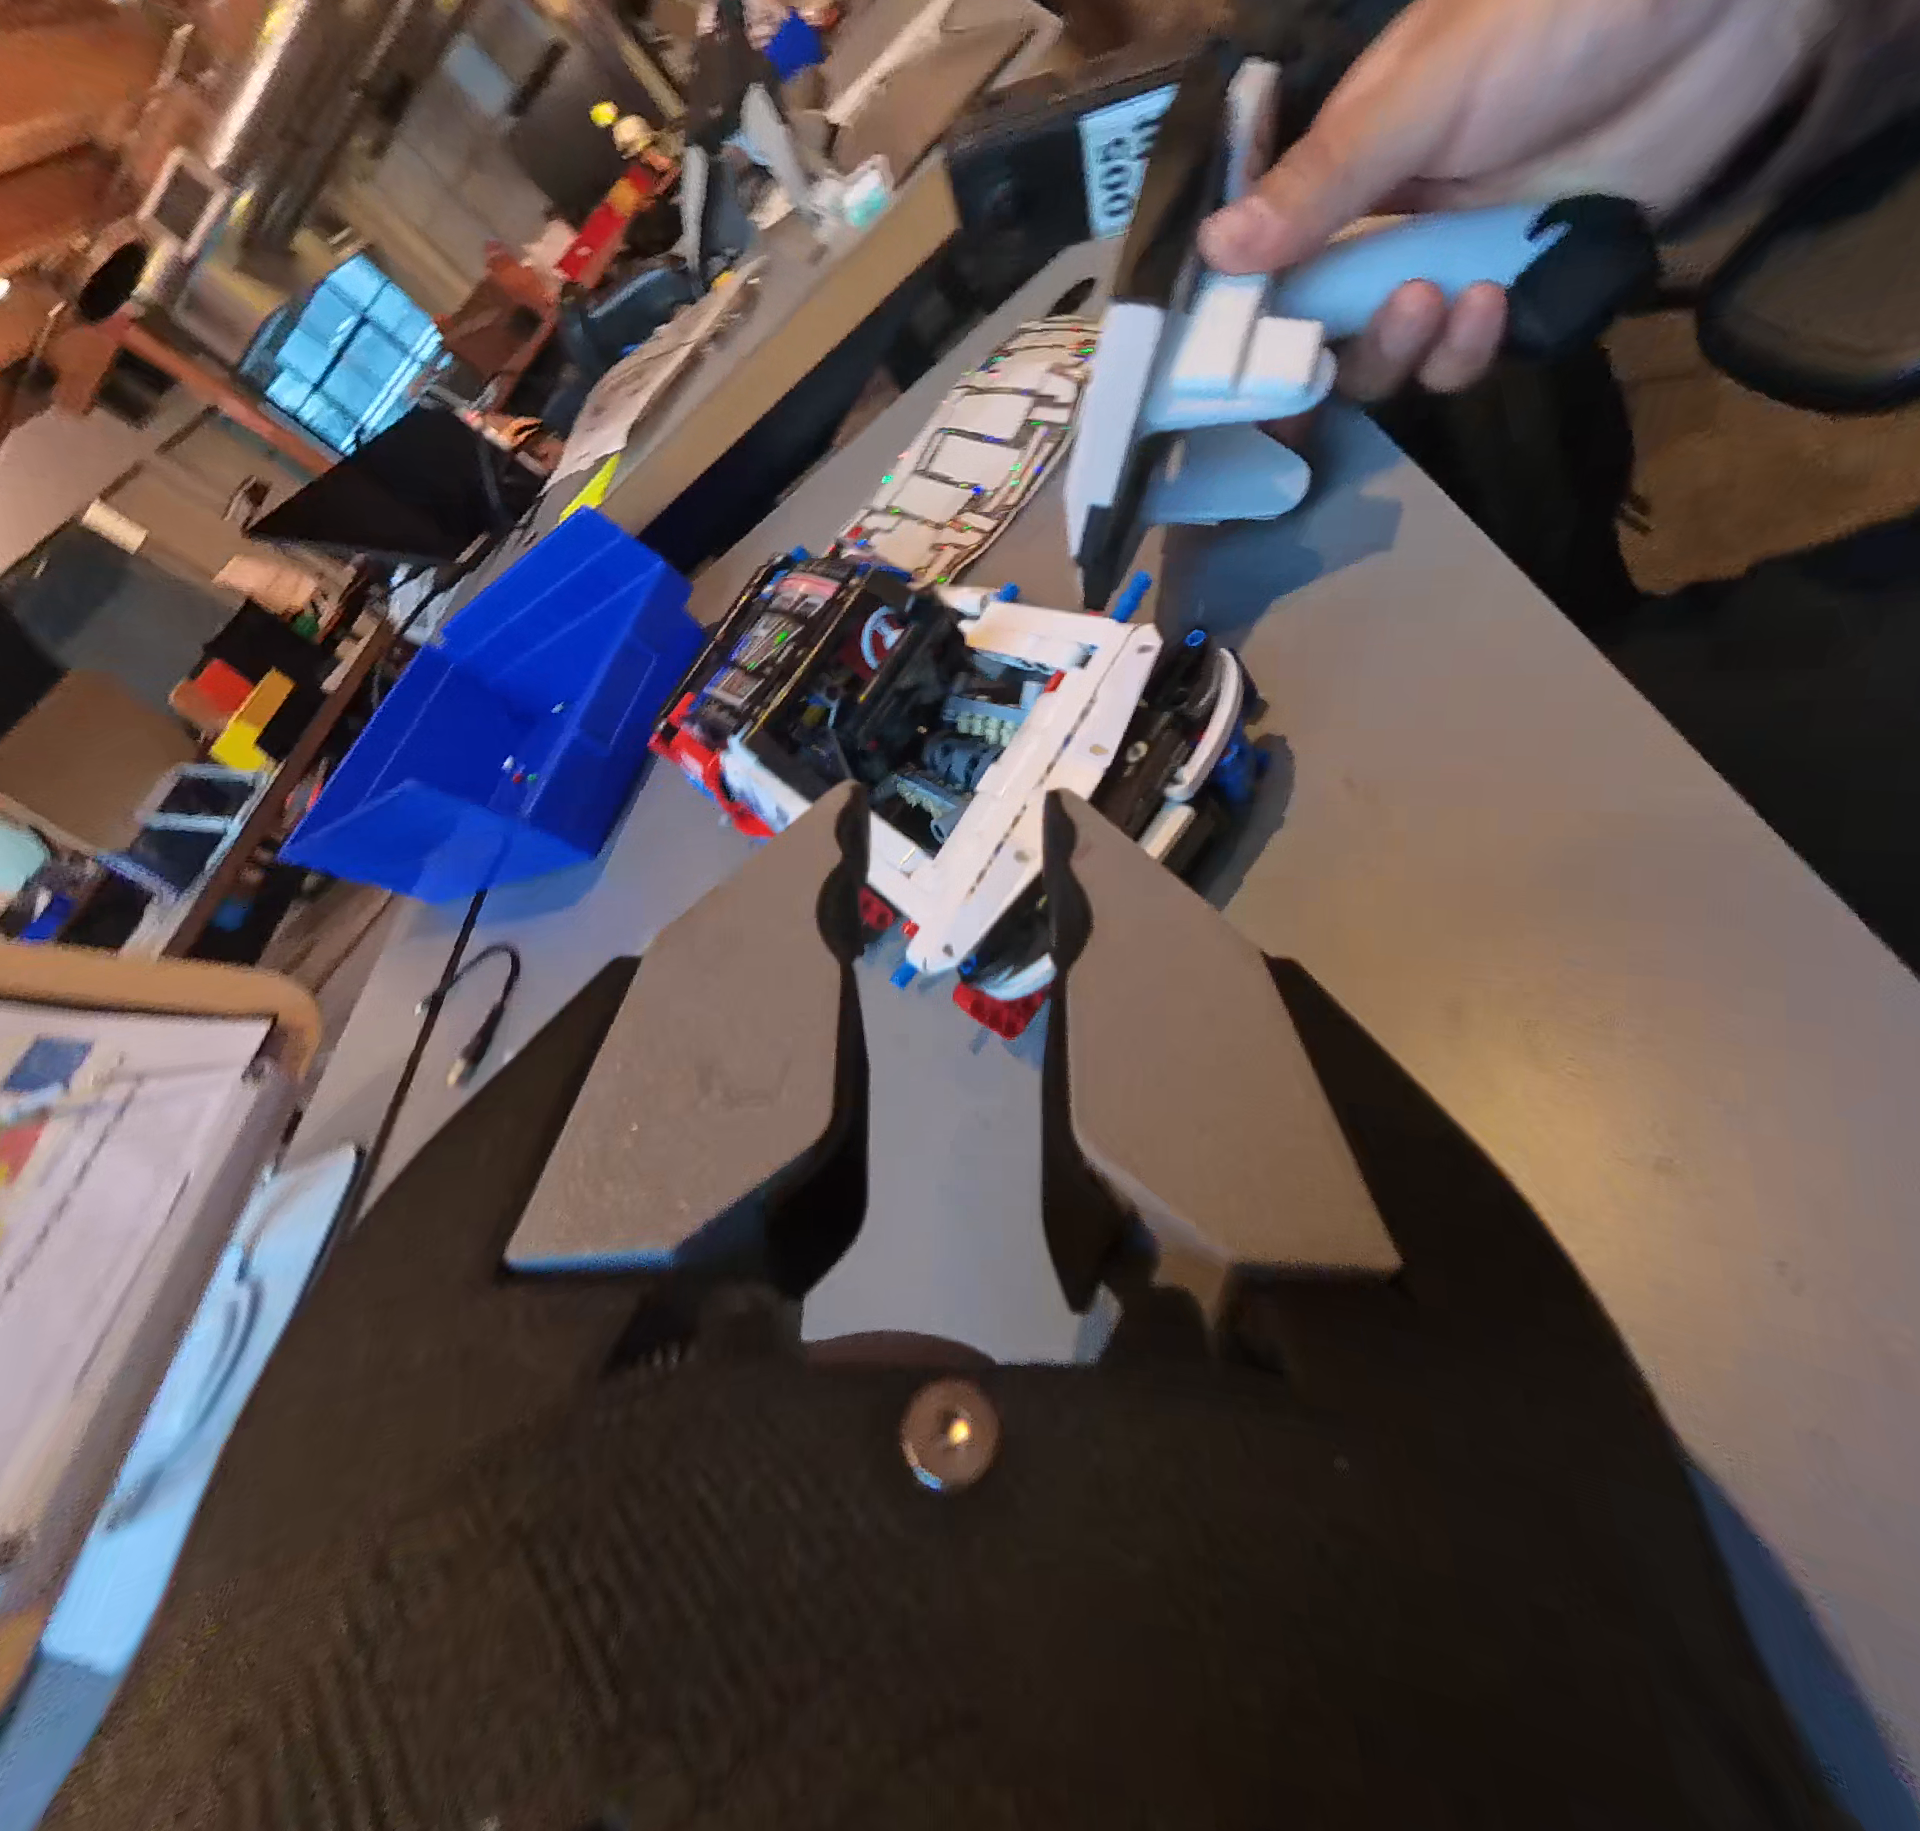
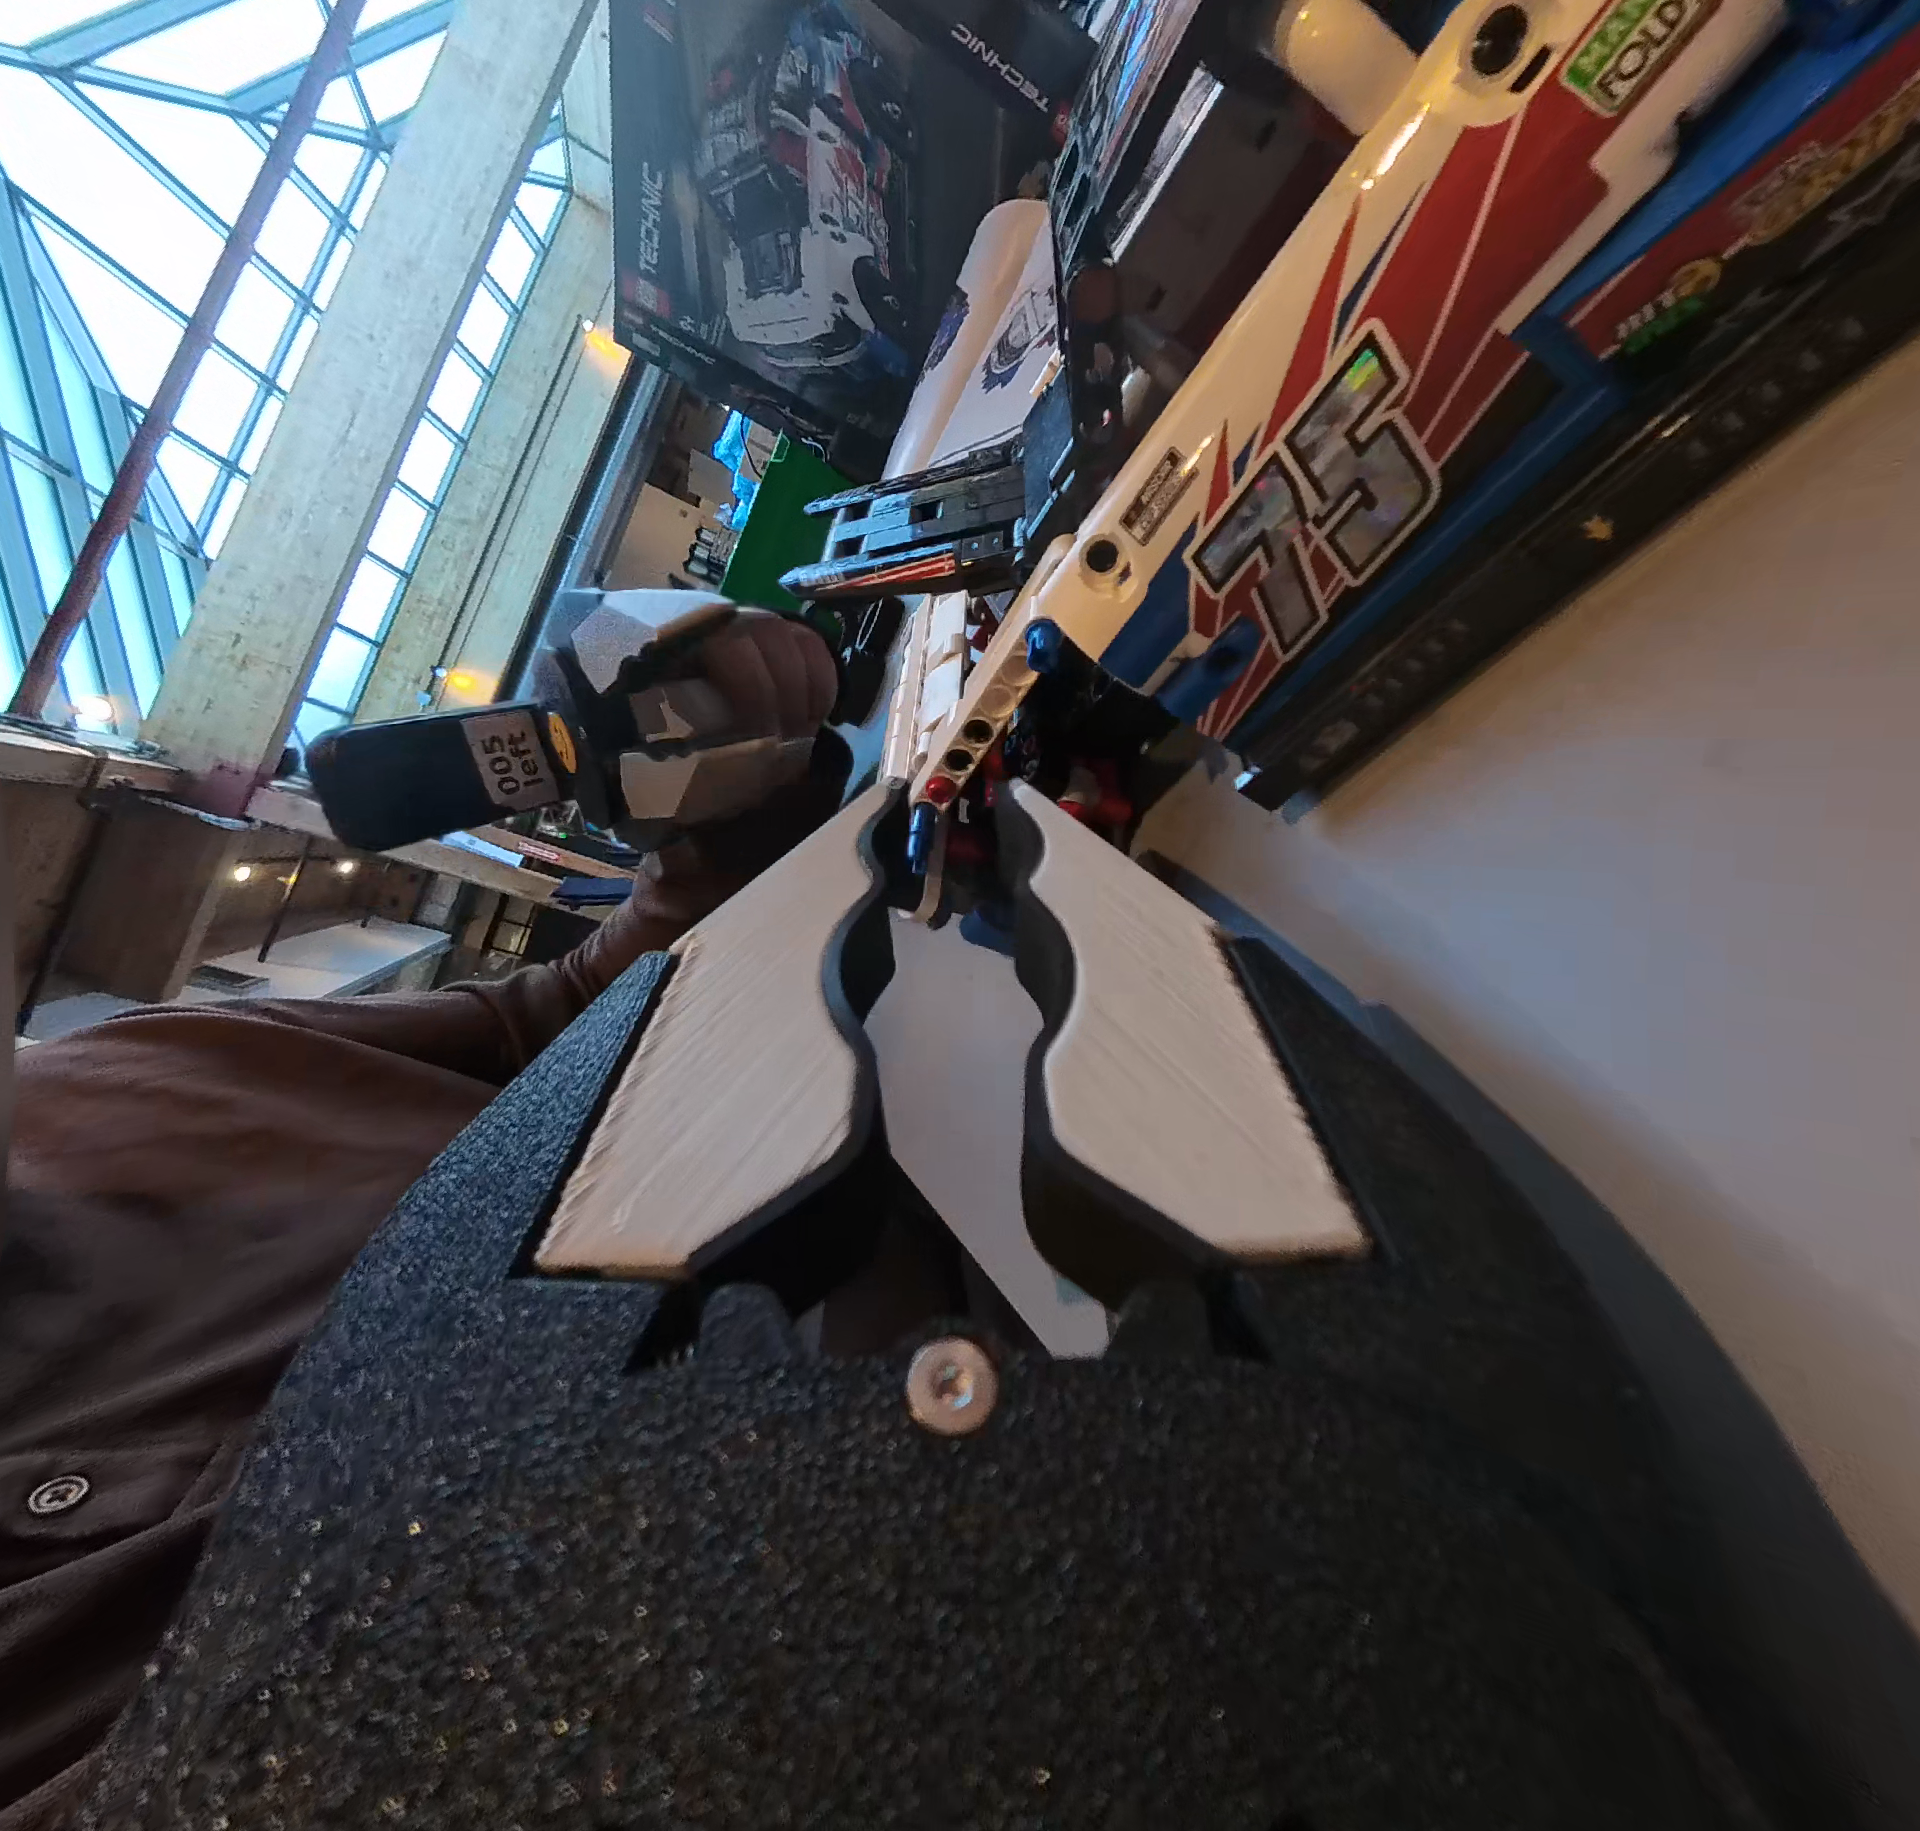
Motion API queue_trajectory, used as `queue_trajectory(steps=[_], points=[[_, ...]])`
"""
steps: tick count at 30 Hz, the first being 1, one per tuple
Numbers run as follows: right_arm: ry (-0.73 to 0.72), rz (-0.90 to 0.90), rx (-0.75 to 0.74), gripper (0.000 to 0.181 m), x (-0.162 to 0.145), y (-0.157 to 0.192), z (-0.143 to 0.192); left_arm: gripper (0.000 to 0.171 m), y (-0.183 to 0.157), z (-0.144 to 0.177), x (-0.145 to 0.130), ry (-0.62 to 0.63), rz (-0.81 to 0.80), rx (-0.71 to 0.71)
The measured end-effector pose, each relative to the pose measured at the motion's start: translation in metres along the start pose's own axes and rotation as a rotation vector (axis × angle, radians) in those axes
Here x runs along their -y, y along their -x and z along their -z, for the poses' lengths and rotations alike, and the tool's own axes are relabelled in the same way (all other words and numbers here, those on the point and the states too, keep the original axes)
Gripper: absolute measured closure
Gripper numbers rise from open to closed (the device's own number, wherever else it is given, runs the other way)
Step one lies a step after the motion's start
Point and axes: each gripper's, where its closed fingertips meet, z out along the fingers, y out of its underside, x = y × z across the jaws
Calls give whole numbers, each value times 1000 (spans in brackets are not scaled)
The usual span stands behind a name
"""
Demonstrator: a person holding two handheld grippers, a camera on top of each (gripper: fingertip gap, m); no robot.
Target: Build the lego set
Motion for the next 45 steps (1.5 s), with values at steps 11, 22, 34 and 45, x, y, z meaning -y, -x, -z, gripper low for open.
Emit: queue_trajectory(steps=[11, 22, 34, 45], points=[[-97, 283, -142, 160, 19, 1, 18, 140, 23, 49, -14, -133, 336, 209], [-181, 434, -251, 157, 37, 9, 25, 145, 50, 75, -25, -133, 374, 445], [-238, 505, -389, 157, 43, -4, 48, 147, 51, 78, -22, -202, 446, 392], [-334, 592, -484, 156, 48, -2, 84, 150, 33, 61, 2, -337, 494, 169]])
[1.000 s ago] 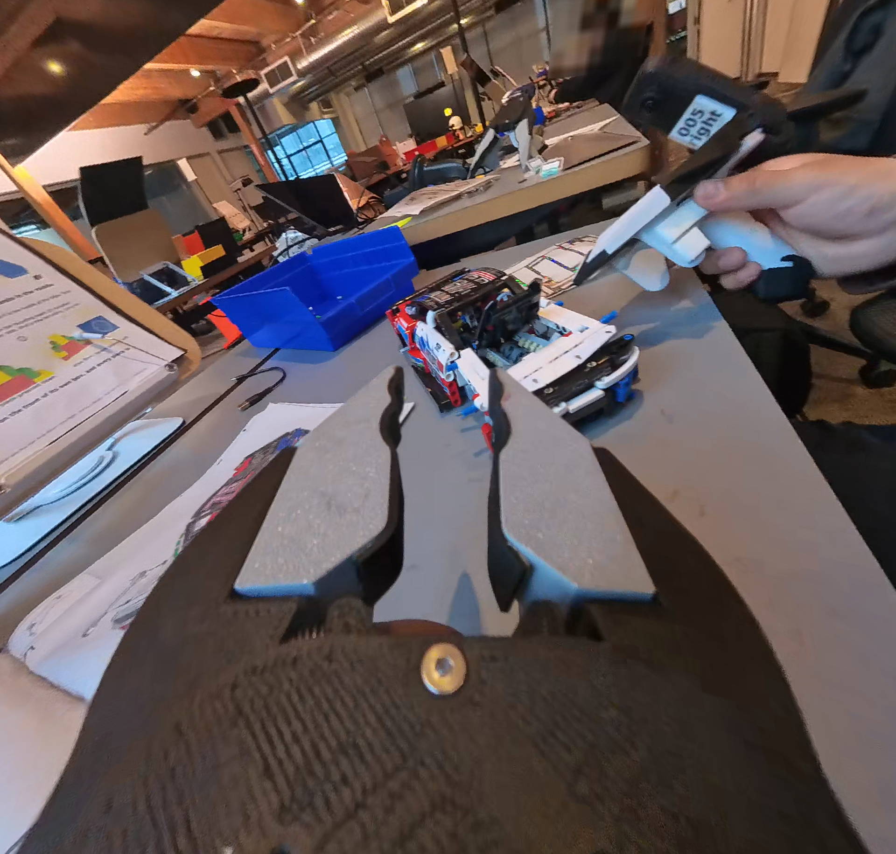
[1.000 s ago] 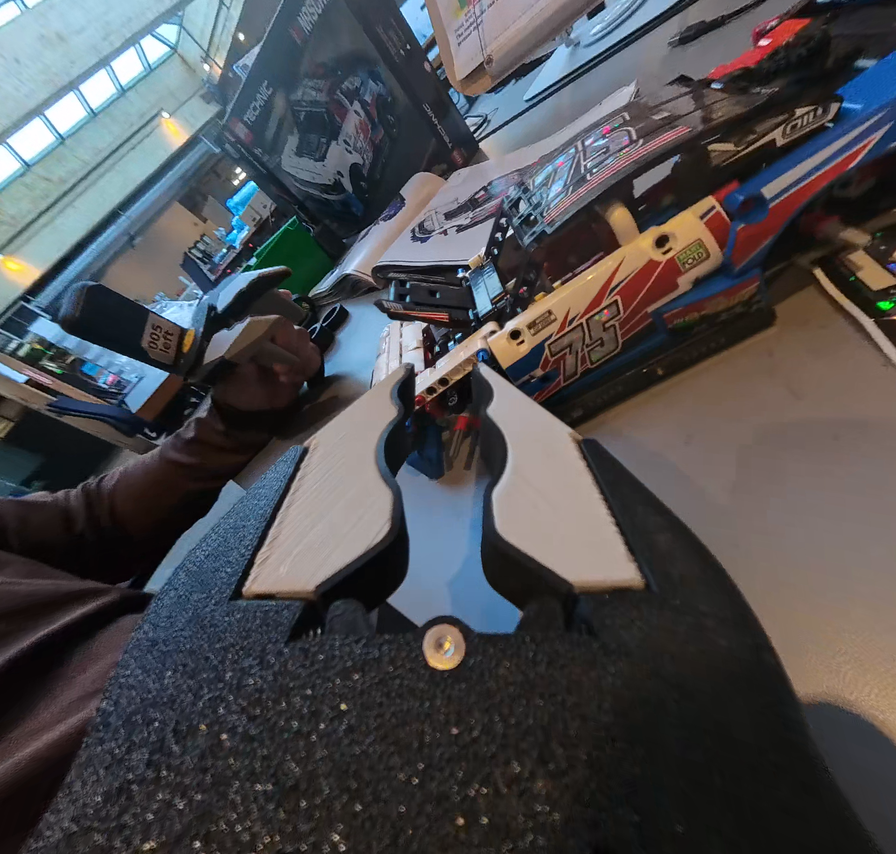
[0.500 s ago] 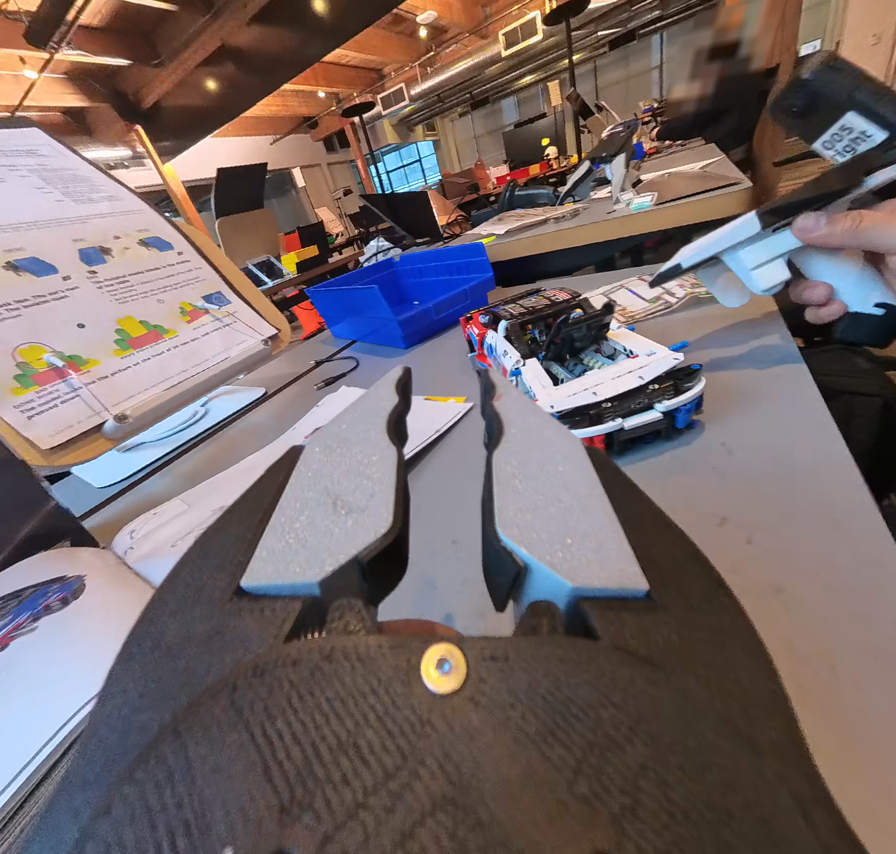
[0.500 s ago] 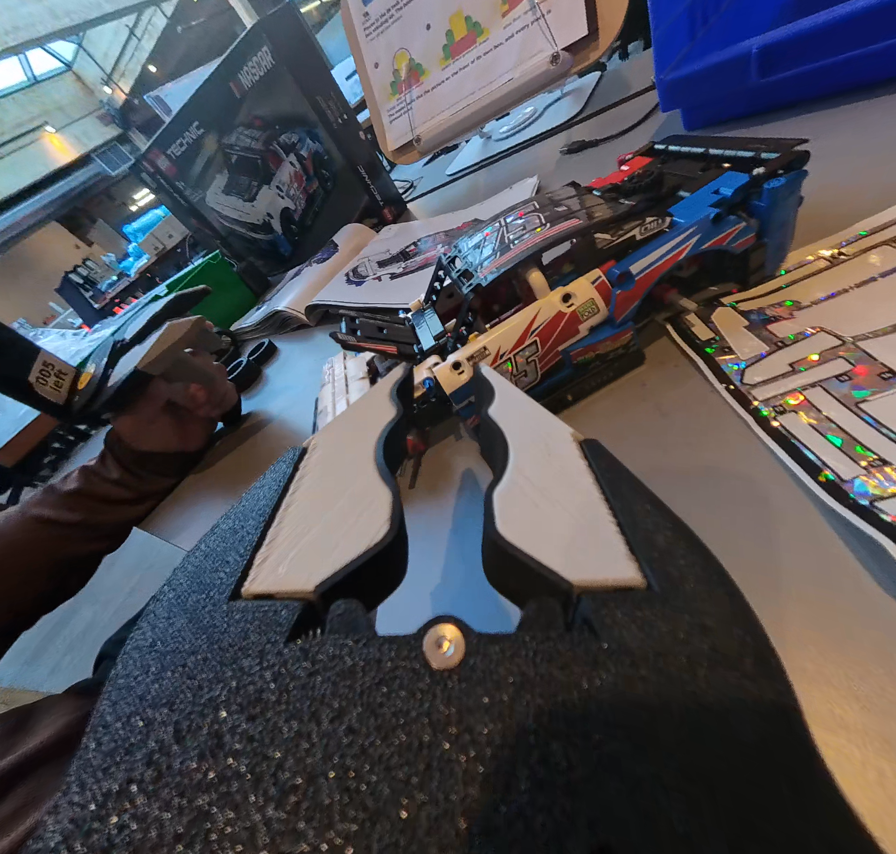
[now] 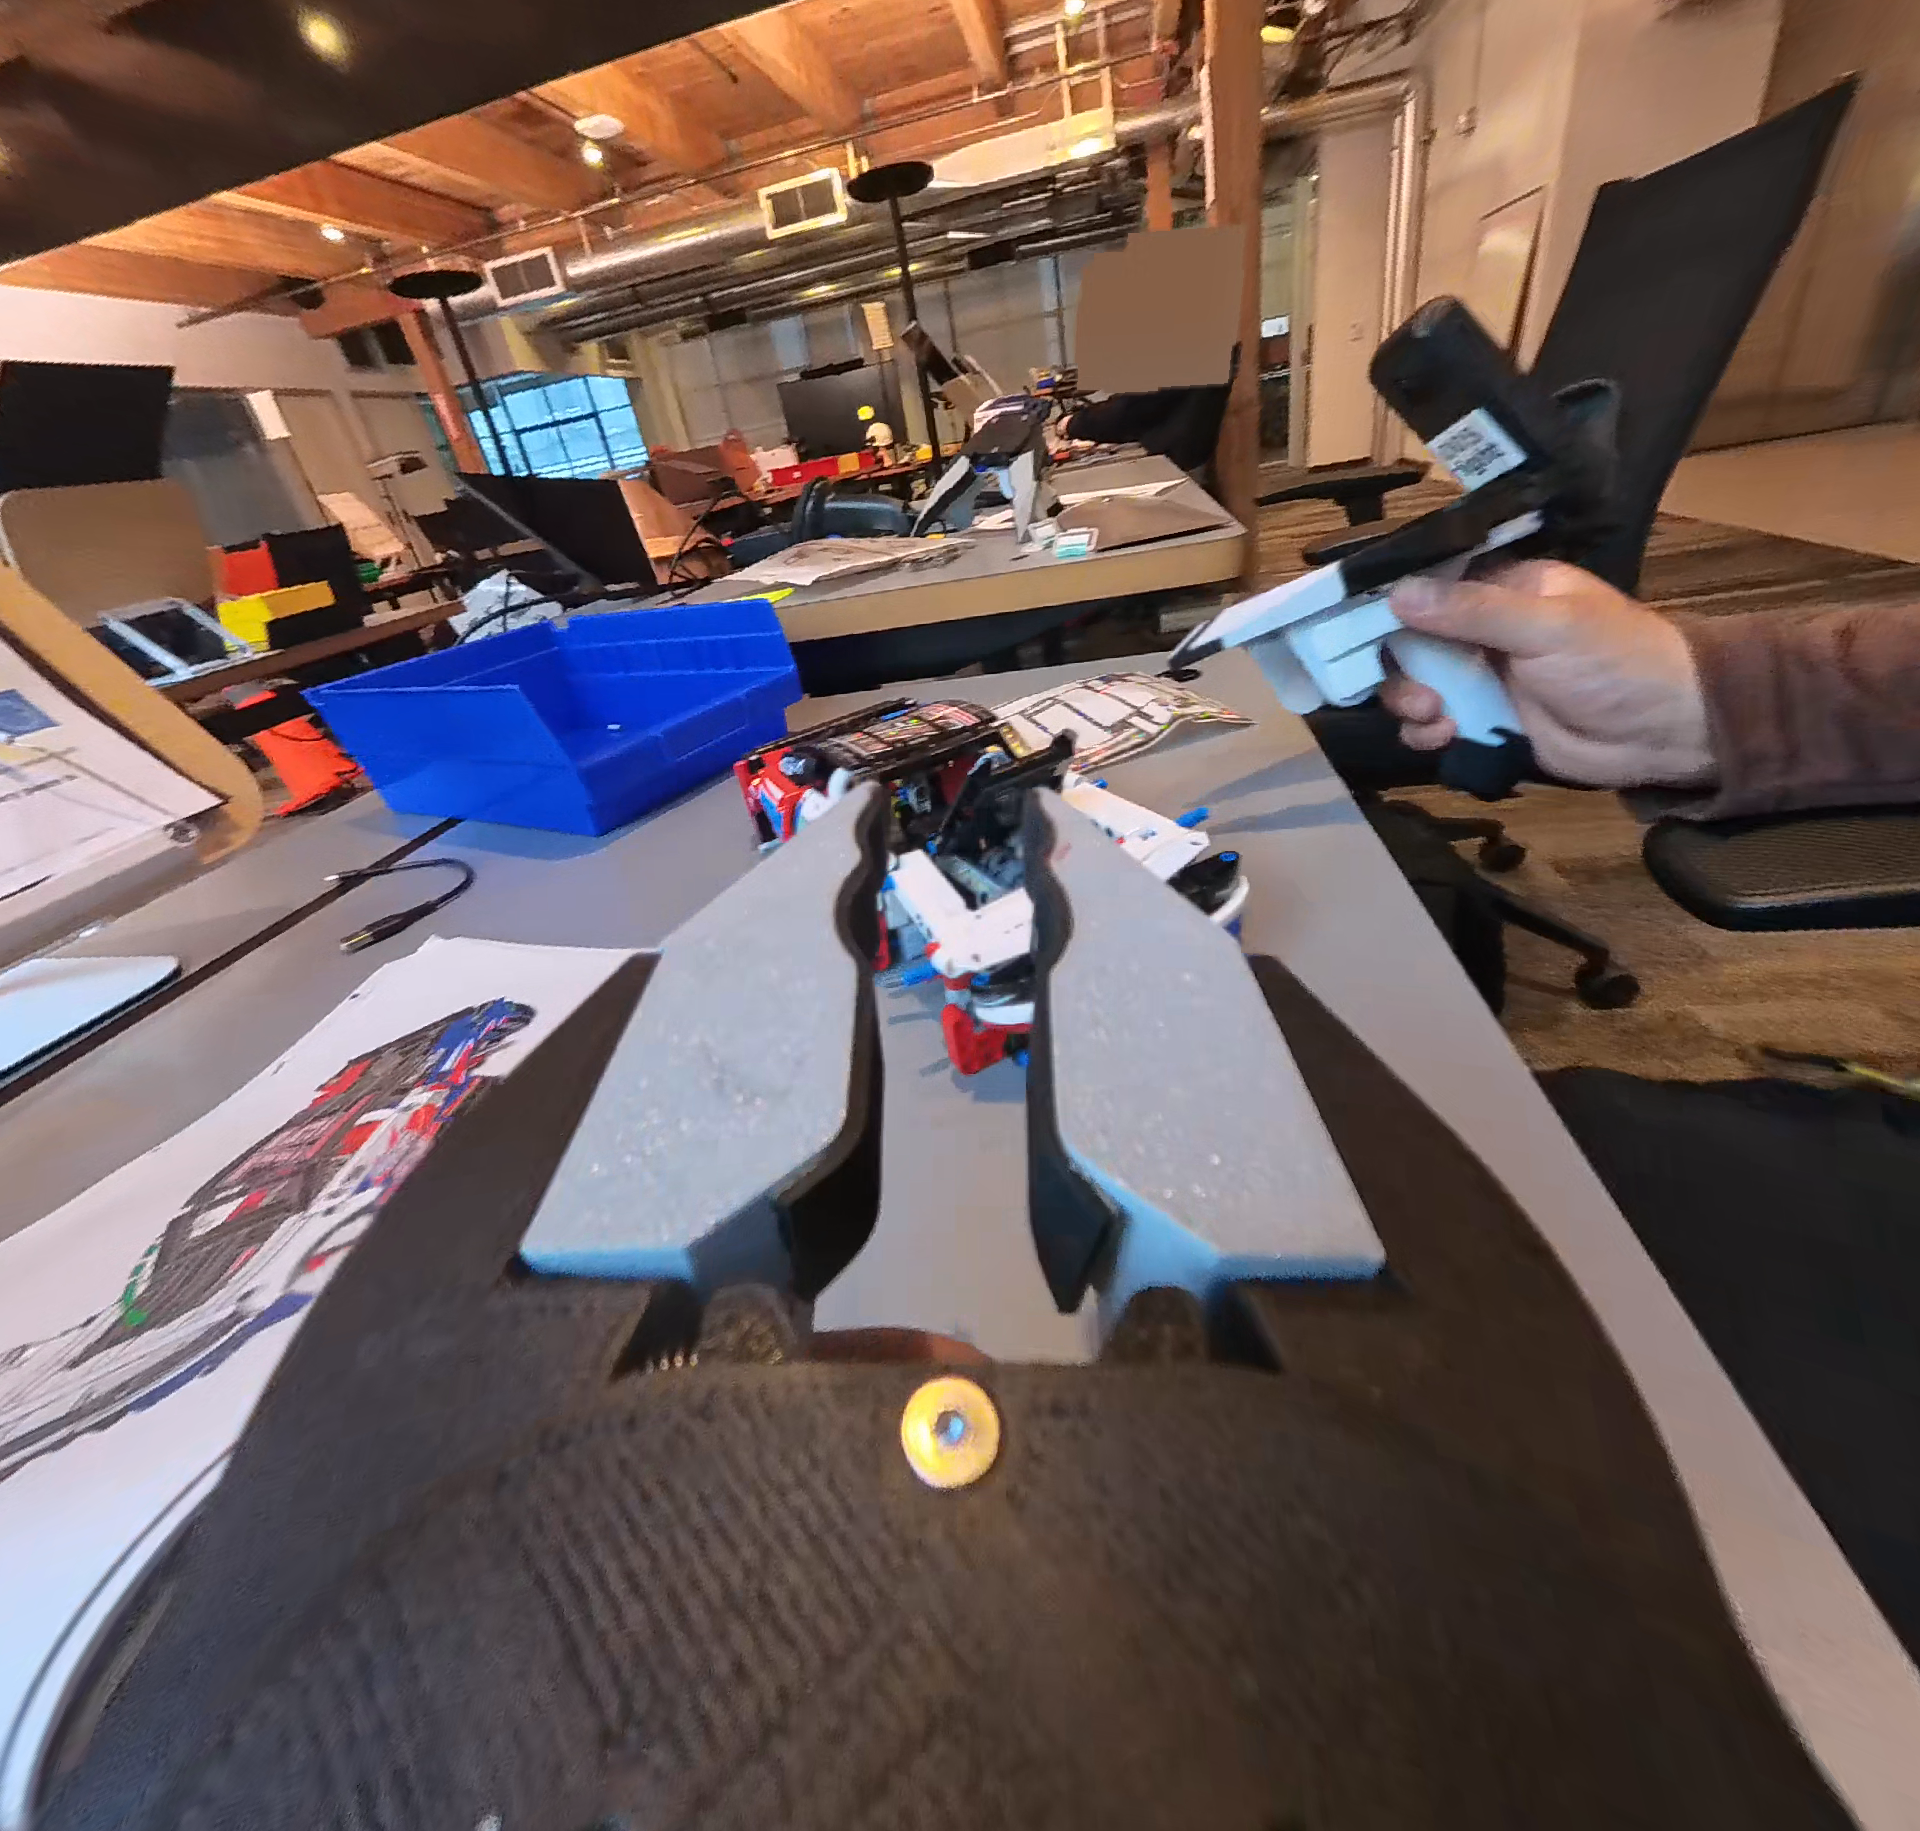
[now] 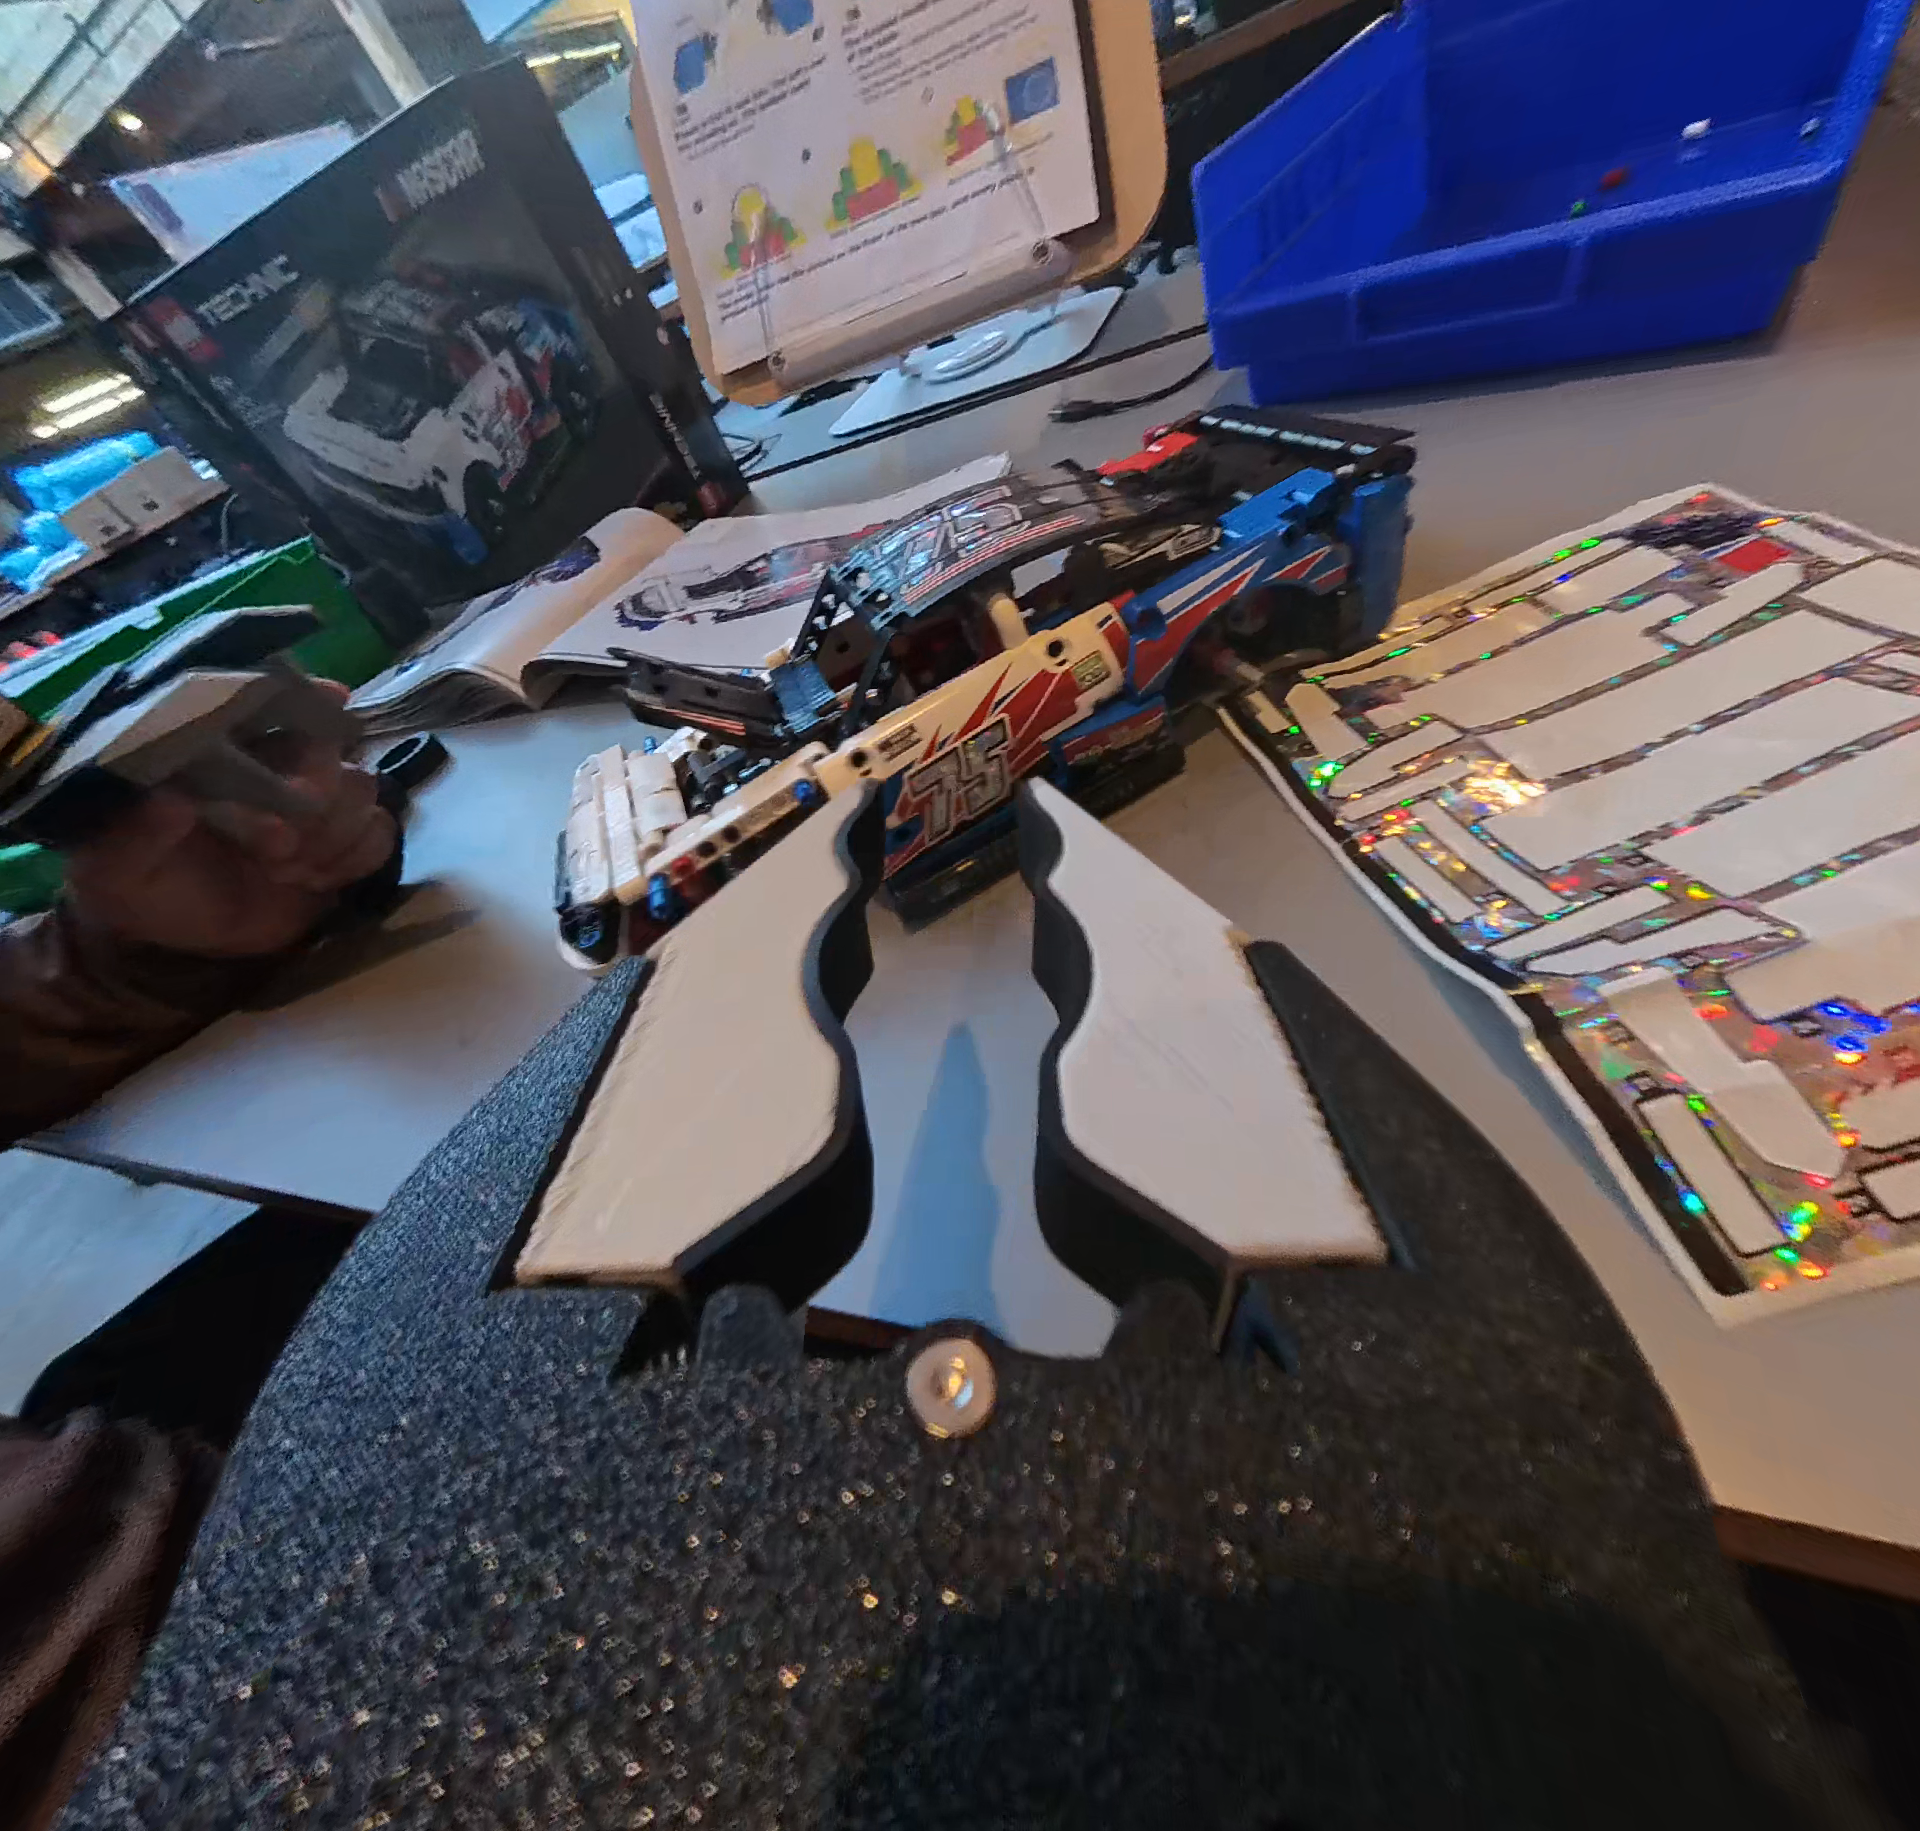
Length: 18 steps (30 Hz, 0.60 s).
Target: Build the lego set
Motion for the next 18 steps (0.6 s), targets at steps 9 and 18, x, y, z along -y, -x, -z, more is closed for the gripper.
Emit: queue_trajectory(steps=[9, 18], points=[[-147, 57, -213, 148, 34, -52, -2, 134, -35, 23, 22, -125, 169, -118], [-176, 95, -366, 146, 58, -73, -25, 106, -37, 63, 30, -154, 271, -128]])
